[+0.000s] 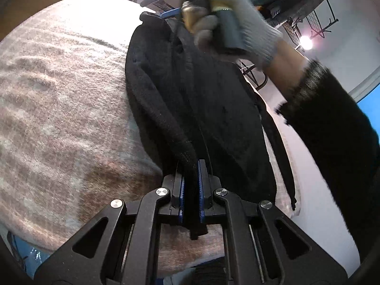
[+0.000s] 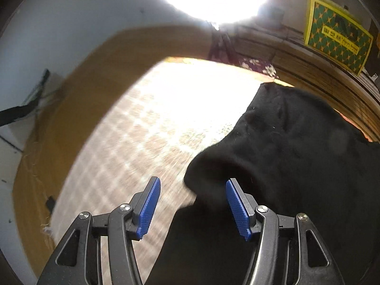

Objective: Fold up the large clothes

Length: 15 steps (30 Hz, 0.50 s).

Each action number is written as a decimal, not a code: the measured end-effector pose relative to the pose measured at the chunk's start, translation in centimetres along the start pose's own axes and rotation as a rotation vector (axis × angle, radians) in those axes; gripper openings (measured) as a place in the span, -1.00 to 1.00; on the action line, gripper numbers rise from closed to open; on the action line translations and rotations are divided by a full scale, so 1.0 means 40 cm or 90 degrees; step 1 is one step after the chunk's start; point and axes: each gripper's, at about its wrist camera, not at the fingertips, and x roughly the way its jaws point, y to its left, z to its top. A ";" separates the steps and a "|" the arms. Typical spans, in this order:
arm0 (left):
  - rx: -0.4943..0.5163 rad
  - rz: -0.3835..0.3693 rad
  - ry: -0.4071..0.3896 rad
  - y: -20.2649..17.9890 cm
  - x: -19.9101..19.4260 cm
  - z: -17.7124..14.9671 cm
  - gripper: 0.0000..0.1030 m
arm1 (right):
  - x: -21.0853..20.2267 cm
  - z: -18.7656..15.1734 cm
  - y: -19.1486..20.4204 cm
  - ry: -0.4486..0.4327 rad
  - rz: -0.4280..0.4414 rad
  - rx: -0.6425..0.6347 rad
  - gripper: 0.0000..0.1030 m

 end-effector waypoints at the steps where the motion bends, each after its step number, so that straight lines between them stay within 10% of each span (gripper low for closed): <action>1: -0.003 -0.001 0.001 0.006 -0.002 -0.001 -0.87 | 0.035 0.011 0.006 0.015 -0.023 -0.008 0.18; 5: -0.010 -0.001 0.007 0.017 -0.009 -0.015 -0.87 | 0.111 0.027 0.018 0.047 -0.081 -0.041 0.03; 9: 0.008 0.007 0.004 0.016 -0.019 -0.011 -0.87 | 0.145 0.030 0.018 0.059 -0.123 -0.059 -0.59; 15: 0.056 0.022 -0.016 -0.050 -0.040 -0.020 -0.87 | 0.062 0.030 -0.049 0.010 -0.049 -0.008 -0.86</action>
